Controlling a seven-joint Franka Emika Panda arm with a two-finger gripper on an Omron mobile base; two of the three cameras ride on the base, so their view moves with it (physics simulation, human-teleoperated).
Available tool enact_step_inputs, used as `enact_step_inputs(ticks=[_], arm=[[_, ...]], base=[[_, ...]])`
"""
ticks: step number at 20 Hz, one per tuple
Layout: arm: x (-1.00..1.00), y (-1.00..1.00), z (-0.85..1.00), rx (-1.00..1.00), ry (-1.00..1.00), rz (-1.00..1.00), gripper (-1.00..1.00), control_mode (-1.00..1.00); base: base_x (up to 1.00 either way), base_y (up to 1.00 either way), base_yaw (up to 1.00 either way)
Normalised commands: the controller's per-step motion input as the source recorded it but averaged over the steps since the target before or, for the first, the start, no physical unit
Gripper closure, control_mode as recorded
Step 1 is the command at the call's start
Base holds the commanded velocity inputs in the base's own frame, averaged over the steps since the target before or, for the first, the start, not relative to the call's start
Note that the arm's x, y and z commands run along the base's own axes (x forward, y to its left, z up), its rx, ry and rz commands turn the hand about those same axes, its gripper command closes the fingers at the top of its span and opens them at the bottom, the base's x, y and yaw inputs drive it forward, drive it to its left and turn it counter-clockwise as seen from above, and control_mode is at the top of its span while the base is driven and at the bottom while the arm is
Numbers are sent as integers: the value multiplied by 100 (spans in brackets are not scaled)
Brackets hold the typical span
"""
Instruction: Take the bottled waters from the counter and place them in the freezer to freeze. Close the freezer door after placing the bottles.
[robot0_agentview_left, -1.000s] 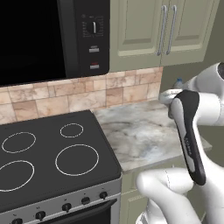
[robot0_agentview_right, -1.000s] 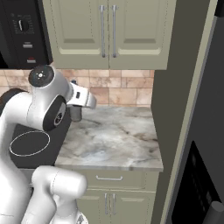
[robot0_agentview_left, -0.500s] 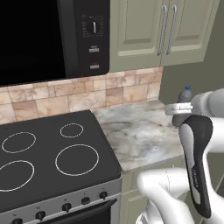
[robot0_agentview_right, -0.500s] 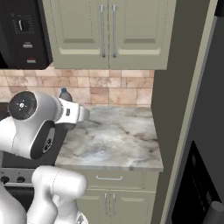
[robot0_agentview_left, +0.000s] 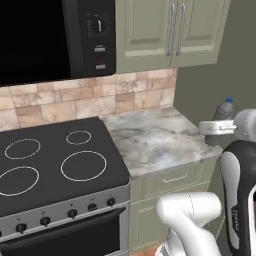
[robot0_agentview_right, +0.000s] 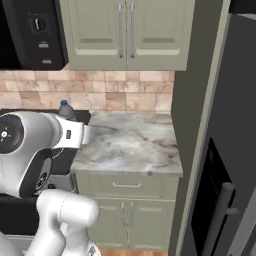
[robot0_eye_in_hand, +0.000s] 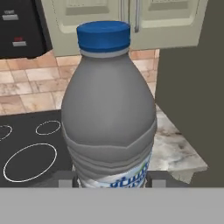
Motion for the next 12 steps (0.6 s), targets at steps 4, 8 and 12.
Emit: enact_step_inputs(ticks=[4, 8, 12], arm=[[0, 0, 0, 0, 0, 0, 100, 100], [0, 0, 0, 0, 0, 0, 100, 100], [0, 0, 0, 0, 0, 0, 100, 100]], base=[[-100, 0, 0], [-100, 0, -12], [-62, -12, -45]])
